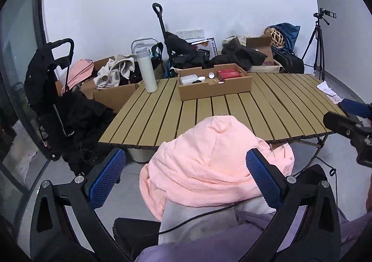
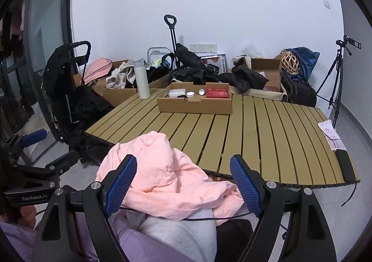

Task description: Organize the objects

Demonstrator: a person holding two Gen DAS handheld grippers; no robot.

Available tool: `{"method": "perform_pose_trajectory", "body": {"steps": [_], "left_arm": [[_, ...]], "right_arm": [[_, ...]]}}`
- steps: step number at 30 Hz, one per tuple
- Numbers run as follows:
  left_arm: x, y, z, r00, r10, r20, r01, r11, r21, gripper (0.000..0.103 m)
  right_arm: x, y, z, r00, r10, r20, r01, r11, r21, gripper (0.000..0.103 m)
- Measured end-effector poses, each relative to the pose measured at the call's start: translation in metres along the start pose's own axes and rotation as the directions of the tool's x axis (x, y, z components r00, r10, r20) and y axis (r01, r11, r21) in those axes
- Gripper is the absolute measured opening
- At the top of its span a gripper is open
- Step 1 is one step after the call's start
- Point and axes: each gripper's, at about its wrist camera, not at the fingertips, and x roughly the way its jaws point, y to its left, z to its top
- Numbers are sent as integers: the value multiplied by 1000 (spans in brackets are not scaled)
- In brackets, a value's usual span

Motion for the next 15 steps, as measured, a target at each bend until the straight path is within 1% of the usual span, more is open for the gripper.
{"method": "perform_pose_trajectory", "body": {"steps": [15], "left_arm": [[-1, 1, -1, 1000, -16, 7, 16, 1000, -8, 103]], "right_arm": [[2, 3, -1, 1000, -3, -15, 3, 1000, -6, 85]]}}
